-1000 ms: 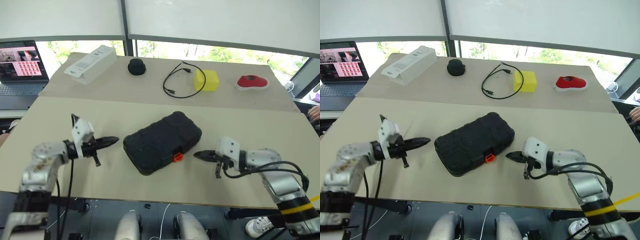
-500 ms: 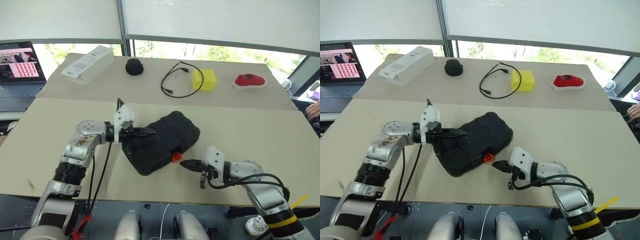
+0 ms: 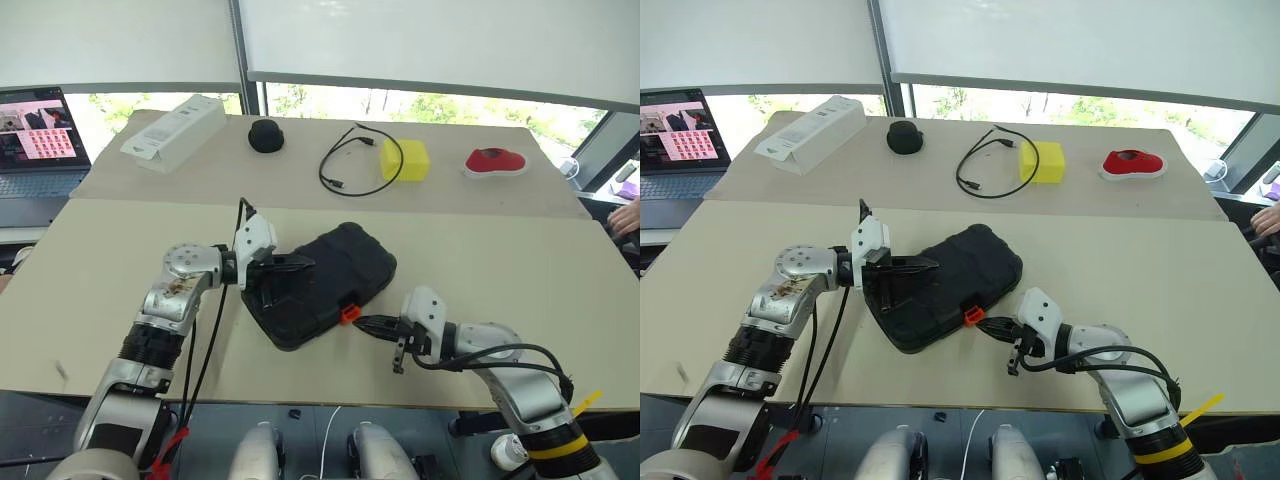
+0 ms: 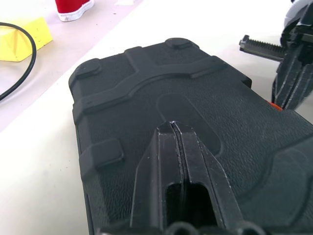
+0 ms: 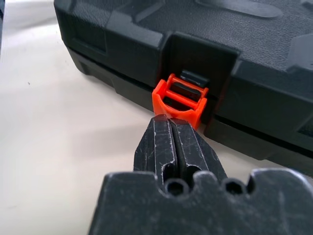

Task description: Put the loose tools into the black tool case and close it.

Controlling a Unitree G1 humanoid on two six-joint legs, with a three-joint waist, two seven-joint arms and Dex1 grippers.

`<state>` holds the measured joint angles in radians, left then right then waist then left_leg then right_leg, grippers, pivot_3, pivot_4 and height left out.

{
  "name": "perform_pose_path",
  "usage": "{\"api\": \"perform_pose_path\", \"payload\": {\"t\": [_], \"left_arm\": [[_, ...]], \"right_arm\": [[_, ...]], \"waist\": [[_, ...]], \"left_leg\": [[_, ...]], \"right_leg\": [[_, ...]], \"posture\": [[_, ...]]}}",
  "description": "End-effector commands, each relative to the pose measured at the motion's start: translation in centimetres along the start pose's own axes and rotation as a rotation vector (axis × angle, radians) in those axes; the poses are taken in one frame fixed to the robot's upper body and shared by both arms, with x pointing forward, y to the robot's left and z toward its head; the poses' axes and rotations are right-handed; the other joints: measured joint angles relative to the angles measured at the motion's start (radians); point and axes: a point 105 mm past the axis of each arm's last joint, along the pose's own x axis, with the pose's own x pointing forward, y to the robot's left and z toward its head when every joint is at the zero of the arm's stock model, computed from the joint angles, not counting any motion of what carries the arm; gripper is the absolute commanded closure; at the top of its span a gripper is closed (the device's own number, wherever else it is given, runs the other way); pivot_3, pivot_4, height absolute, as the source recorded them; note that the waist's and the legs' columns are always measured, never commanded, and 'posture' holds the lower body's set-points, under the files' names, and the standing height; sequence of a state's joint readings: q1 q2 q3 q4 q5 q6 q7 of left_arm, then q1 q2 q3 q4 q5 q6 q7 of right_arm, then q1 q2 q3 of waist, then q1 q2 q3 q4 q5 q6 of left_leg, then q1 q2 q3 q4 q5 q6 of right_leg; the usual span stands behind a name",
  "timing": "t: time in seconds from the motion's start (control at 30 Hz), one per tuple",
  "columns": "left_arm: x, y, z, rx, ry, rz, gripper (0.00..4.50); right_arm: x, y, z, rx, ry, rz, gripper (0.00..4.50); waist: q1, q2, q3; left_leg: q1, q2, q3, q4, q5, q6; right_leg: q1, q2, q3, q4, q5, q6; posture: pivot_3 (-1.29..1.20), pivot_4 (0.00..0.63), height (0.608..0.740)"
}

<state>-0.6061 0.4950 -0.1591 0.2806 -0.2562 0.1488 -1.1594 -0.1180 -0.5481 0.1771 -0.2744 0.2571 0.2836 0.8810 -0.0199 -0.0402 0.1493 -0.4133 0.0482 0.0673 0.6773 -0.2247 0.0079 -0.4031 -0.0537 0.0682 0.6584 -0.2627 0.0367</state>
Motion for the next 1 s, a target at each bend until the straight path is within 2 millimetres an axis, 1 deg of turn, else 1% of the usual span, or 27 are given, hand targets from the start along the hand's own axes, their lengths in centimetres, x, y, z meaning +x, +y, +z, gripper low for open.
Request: {"api": "perform_pose_path", "payload": {"t": [0.03,0.37,0.5,0.57,0.67,0.73,0.77,0.8,0.83,0.9,0.93,0.97,1.0], "left_arm": [[0.4,-0.9,-2.8,-0.065,0.079,-0.016,4.5],[0.3,-1.8,-3.7,-0.079,0.11,-0.049,4.5],[0.4,-2.0,-3.8,-0.081,0.115,-0.055,4.5],[0.3,-2.1,-3.8,-0.081,0.116,-0.058,4.5],[0.3,-2.2,-3.9,-0.081,0.117,-0.061,4.5],[0.2,-2.2,-4.0,-0.082,0.121,-0.063,4.5],[0.2,-2.3,-4.0,-0.082,0.123,-0.064,4.5],[0.2,-2.3,-4.1,-0.081,0.124,-0.064,4.5],[0.2,-2.3,-4.1,-0.081,0.126,-0.064,4.5],[0.2,-2.3,-4.1,-0.082,0.127,-0.065,4.5],[0.2,-2.3,-4.1,-0.082,0.128,-0.065,4.5],[0.2,-2.3,-4.1,-0.082,0.128,-0.066,4.5],[0.2,-2.4,-4.1,-0.083,0.129,-0.067,4.5]], "right_arm": [[-0.1,-0.5,3.2,-0.07,-0.113,-0.023,4.45],[0.4,-0.6,3.7,-0.083,-0.152,-0.028,4.45],[0.1,-0.9,2.9,-0.071,-0.11,-0.042,4.45],[-0.5,-1.5,2.6,-0.002,-0.089,-0.073,4.45],[-1.7,-1.5,2.4,0.082,-0.046,-0.083,3.78],[-1.7,-0.9,2.1,0.156,0.002,-0.08,3.16],[-1.6,-0.4,1.9,0.179,0.026,-0.068,2.73],[-1.6,0.0,1.8,0.191,0.048,-0.062,2.63],[-1.5,0.2,1.4,0.223,0.086,-0.067,2.13],[-1.3,0.4,1.1,0.277,0.131,-0.089,1.46],[-1.0,0.4,1.0,0.308,0.138,-0.1,1.01],[-0.8,0.4,1.1,0.327,0.14,-0.106,0.73],[-0.5,0.3,1.0,0.356,0.148,-0.12,0.35]], "waist": [[0.0,0.0,0.0],[0.003,0.004,-0.003],[0.003,0.006,-0.005],[0.003,0.007,-0.006],[0.005,0.009,-0.006],[0.003,0.009,-0.008],[0.002,0.01,-0.008],[0.002,0.011,-0.009],[0.002,0.011,-0.009],[0.002,0.013,-0.01],[0.002,0.012,-0.01],[0.001,0.012,-0.011],[0.001,0.012,-0.011]], "left_leg": [[0.0,0.0,0.0,0.0,0.0,0.0],[0.002,0.0,0.0,0.0,0.0,0.0],[0.002,0.0,0.001,-0.001,0.0,0.0],[0.002,0.0,0.0,-0.001,0.0,0.0],[0.002,0.0,0.0,-0.001,0.0,0.0],[0.002,0.0,0.0,-0.001,0.0,0.0],[0.003,0.0,0.0,-0.001,0.0,0.0],[0.003,0.0,0.0,-0.002,0.0,0.0],[0.003,0.0,0.0,-0.002,0.0,0.0],[0.003,0.0,0.0,-0.002,0.0,0.0],[0.003,0.0,0.0,-0.002,0.0,0.0],[0.003,0.0,0.0,-0.002,0.0,0.0],[0.003,0.0,0.0,-0.002,0.0,0.0]], "right_leg": [[0.0,0.0,0.0,0.0,0.0,0.0],[0.002,0.0,0.0,-0.001,0.0,0.0],[0.002,0.0,0.0,-0.001,0.0,0.0],[0.002,0.0,0.0,-0.001,0.0,0.0],[0.002,0.0,0.001,-0.001,0.0,0.0],[0.002,-0.001,0.001,-0.002,0.0,0.0],[0.002,0.0,0.001,-0.002,0.0,0.0],[0.003,0.0,0.001,-0.002,0.0,0.0],[0.003,0.0,0.001,-0.001,0.0,-0.001],[0.003,0.0,0.001,-0.001,-0.001,-0.001],[0.003,0.0,0.001,-0.002,-0.001,-0.001],[0.003,0.0,0.001,-0.002,-0.001,-0.001],[0.003,0.0,0.001,-0.002,-0.001,-0.001]], "posture": [[0.0,0.15,0.74],[0.0,0.15,0.74],[0.0,0.15,0.74],[0.0,0.15,0.74],[0.0,0.15,0.74],[0.0,0.15,0.74],[0.0,0.15,0.74],[0.0,0.15,0.74],[0.0,0.15,0.74],[0.0,0.15,0.74],[0.0,0.15,0.74],[0.0,0.15,0.74],[0.0,0.15,0.74]]}}
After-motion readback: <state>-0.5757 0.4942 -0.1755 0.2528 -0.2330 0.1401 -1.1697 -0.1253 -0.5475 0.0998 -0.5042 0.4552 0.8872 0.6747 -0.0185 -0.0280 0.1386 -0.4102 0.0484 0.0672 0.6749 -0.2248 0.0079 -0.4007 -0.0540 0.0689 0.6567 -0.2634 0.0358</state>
